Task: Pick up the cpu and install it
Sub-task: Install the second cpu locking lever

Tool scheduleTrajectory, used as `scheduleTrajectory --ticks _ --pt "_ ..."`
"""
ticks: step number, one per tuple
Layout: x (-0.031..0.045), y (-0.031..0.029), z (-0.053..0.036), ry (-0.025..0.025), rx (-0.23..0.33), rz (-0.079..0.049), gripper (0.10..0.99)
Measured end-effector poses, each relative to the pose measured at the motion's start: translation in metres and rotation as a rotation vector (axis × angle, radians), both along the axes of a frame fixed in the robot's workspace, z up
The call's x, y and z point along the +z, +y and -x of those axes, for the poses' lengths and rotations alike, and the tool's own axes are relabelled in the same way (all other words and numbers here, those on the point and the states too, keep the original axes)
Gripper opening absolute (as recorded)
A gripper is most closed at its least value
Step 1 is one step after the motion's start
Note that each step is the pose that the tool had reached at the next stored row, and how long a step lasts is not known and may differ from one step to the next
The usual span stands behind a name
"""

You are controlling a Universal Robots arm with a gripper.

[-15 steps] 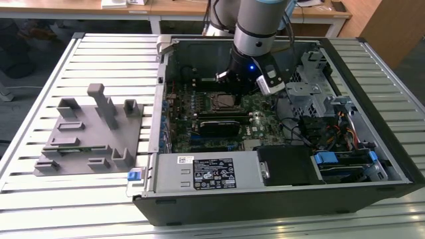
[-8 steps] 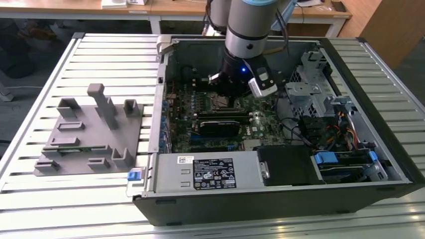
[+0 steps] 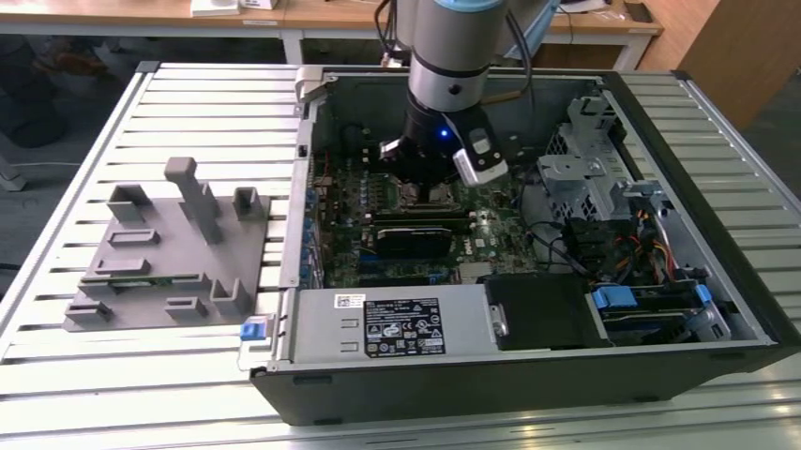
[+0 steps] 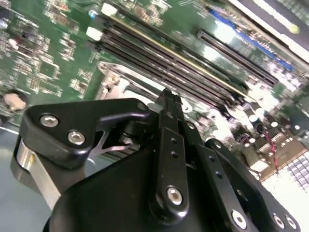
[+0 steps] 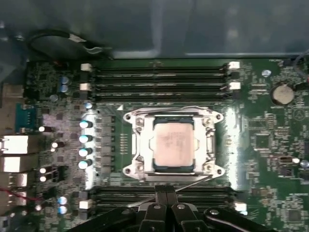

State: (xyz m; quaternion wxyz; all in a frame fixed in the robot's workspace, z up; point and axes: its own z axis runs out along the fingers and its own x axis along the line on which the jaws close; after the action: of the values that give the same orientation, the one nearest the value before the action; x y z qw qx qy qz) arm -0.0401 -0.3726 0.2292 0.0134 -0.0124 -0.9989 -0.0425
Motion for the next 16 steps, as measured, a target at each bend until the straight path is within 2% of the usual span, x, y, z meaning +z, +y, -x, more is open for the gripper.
scheduleTrajectory --ticks 3,7,11,16 --pt "-0.0009 -0.0001 0.0021 0.0003 0.0 -0.001 0.106" --pt "-0.0014 -0.0026 0.0021 0.0047 0.0 -0.018 0.106" --pt "-0.0018 -0.0071 0.0038 0.0048 0.0 -0.025 0.106" --pt "-0.0021 -0.0091 0.0111 0.0048 0.0 -0.033 0.106"
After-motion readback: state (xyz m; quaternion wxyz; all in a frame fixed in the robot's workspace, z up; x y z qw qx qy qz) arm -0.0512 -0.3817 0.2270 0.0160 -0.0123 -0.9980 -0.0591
